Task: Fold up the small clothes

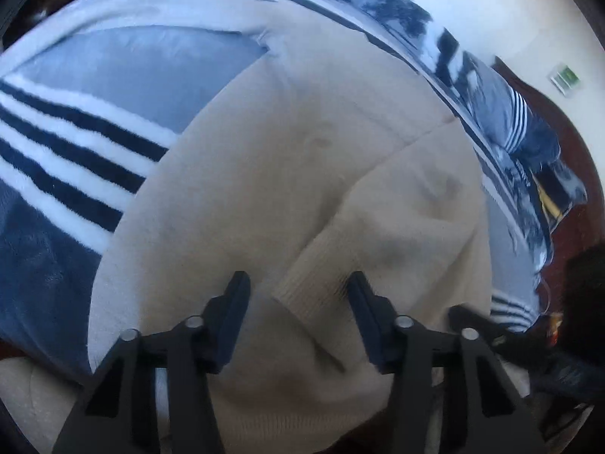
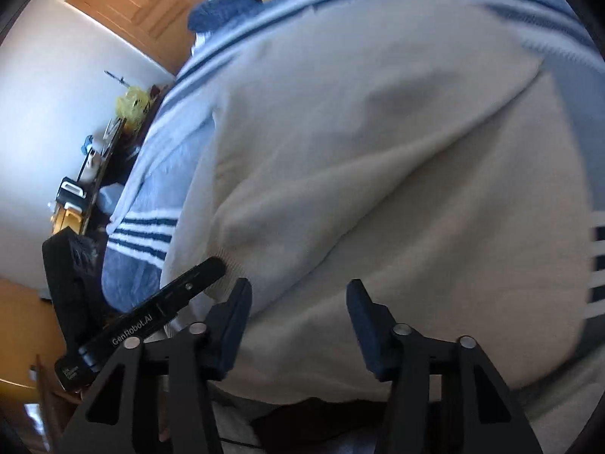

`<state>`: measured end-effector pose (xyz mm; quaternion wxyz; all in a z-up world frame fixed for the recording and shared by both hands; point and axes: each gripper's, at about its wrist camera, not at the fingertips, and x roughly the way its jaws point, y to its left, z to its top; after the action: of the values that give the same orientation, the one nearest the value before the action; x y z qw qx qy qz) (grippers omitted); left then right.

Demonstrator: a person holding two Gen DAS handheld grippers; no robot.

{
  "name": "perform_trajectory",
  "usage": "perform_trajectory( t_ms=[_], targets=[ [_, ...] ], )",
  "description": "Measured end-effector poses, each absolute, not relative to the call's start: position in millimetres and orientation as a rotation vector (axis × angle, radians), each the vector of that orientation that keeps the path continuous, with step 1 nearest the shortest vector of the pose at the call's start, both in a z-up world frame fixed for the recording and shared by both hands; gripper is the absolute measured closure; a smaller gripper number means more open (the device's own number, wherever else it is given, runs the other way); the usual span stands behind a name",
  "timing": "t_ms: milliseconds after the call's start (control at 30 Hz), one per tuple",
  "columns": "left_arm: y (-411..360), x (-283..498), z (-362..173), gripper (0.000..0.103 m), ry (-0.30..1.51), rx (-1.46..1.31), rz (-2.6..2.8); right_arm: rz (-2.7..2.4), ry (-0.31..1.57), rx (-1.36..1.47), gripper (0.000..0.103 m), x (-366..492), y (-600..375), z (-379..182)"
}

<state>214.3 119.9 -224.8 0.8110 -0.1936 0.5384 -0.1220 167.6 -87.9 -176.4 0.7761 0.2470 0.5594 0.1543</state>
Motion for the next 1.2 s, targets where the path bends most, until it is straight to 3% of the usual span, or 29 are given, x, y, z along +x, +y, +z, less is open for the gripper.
perform_trajectory(
  t_ms=[67, 133, 200, 267, 467, 600, 633, 667, 700, 733, 967, 1033, 1100, 1200],
  targets=[
    [117.1, 215.9, -223.2, 0.063, 1.146, -0.403, -0.277, 0.357, 1.231, 0.523, 0.048, 174.0, -74.8, -187.3],
    [112.2, 218.5, -228.2, 0.08, 1.172, -0.402, -0.304, 0.374, 1.261, 0.522, 0.049, 179.6, -63.3, -198.0],
    [110.4, 217.9, -227.9, 0.092, 1.167, -0.385, -0.306, 0.369, 1.286, 0.518, 0.061, 181.9, -54.8, -208.0],
    [115.5, 215.1, -217.9, 0.094, 1.134, -0.42, -0.342, 0.373, 1.287, 0.524, 0.097, 182.3, -51.2, -208.6],
    [127.6, 206.9, -214.3, 0.094, 1.135, -0.434, -0.337, 0.415, 1.246, 0.534, 0.097, 165.1, -45.1, -181.7],
    [128.1, 209.5, -213.6, 0.084, 1.13, -0.418, -0.299, 0.388, 1.295, 0.458, 0.096, 161.2, -40.1, -194.5],
    [130.9, 206.9, -208.8, 0.072, 1.106, -0.422, -0.29, 0.398, 1.272, 0.475, 0.09, 159.2, -42.3, -187.8],
    [135.2, 204.4, -205.8, 0.065, 1.086, -0.427, -0.276, 0.408, 1.24, 0.485, 0.067, 155.7, -45.9, -178.8],
    [140.4, 202.4, -202.4, 0.057, 1.063, -0.439, -0.259, 0.4, 1.204, 0.477, 0.054, 152.2, -49.0, -166.3],
    [146.5, 200.4, -199.2, 0.057, 1.043, -0.453, -0.238, 0.387, 1.168, 0.46, 0.036, 149.3, -51.4, -153.7],
    [204.1, 183.1, -174.6, 0.047, 0.96, -0.646, -0.048, 0.381, 0.972, 0.331, 0.034, 138.8, -47.6, -71.0],
    [223.1, 177.9, -163.0, 0.034, 0.926, -0.71, -0.001, 0.378, 0.947, 0.312, 0.034, 140.1, -40.3, -56.9],
    [237.0, 173.1, -153.5, 0.033, 0.9, -0.749, 0.033, 0.392, 0.93, 0.3, 0.032, 143.8, -31.0, -46.8],
    [255.8, 171.5, -146.6, 0.031, 0.89, -0.779, 0.074, 0.424, 0.906, 0.276, 0.018, 149.4, -16.6, -32.6]
  ],
)
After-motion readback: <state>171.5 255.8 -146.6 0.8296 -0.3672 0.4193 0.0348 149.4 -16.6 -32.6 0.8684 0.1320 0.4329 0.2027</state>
